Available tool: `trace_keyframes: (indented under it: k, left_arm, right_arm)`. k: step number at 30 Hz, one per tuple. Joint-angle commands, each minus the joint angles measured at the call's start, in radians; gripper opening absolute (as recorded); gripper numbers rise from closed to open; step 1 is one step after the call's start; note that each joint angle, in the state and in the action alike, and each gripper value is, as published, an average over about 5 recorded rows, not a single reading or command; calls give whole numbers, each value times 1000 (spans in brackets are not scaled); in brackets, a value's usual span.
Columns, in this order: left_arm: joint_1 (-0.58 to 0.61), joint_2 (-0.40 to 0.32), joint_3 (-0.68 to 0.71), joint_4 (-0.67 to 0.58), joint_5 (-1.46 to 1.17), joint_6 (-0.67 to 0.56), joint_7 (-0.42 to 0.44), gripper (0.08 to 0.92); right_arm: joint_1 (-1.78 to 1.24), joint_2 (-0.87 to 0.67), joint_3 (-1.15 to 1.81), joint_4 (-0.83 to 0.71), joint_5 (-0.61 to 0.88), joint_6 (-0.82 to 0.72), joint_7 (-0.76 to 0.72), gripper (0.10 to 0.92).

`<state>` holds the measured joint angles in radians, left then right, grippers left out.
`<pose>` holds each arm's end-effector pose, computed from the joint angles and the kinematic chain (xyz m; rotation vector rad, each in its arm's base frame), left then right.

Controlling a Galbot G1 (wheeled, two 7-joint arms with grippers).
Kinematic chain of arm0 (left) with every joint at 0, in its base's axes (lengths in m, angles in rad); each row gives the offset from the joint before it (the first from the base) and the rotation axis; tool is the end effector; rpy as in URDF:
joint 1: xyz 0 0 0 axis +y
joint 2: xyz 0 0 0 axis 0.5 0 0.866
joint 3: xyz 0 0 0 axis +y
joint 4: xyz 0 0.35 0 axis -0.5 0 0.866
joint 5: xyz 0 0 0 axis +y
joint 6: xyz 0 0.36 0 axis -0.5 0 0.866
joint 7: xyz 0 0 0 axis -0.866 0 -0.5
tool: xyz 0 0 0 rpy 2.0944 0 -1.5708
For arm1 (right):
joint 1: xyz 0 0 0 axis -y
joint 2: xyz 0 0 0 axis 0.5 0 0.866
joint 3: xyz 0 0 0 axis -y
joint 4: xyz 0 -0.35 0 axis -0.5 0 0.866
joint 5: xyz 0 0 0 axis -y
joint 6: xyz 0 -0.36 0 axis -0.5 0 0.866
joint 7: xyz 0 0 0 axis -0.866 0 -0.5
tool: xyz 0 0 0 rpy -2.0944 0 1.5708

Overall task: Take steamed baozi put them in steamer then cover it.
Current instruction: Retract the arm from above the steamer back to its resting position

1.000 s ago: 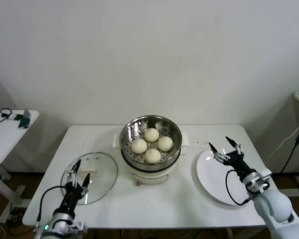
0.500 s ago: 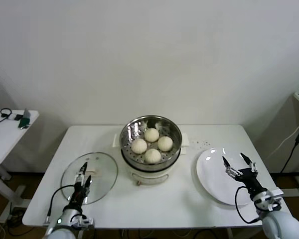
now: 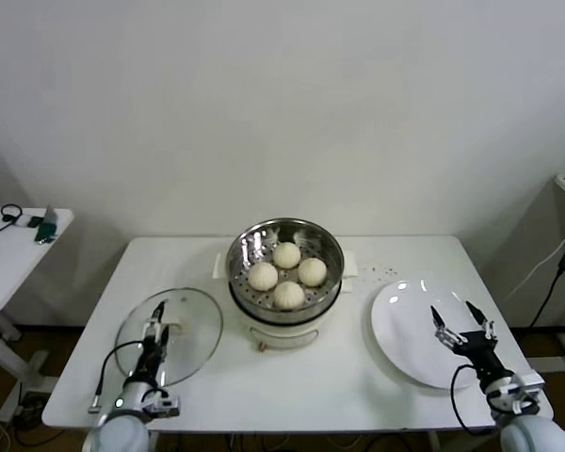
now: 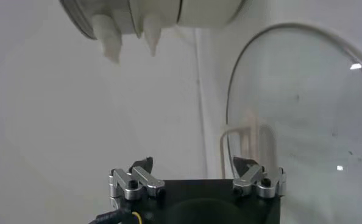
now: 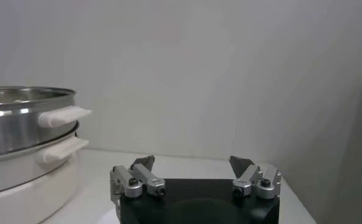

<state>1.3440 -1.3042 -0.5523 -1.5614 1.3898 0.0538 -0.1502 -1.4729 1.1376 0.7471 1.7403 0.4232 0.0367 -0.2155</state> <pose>0.2452 0.1031 -0.4286 -0.0891 -2.0047 -2.2211 0.2203 -0.1928 -0.3519 0.1389 -2.9901 0.0641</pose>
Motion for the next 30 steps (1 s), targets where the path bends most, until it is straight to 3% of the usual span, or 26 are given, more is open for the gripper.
trace_keyframes:
  k: [1, 19, 30]
  left_arm:
    - [-78, -3, 6, 90, 8, 8, -16, 823]
    - [-125, 17, 33, 135, -62, 21, -36, 798]
    - [-118, 16, 46, 126, -68, 21, -28, 493]
  right_arm:
    - [-22, 19, 28, -3, -13, 13, -8, 823]
    - [-34, 53, 38, -24, -53, 36, -21, 823]
    - [-26, 67, 36, -30, -67, 38, -23, 823]
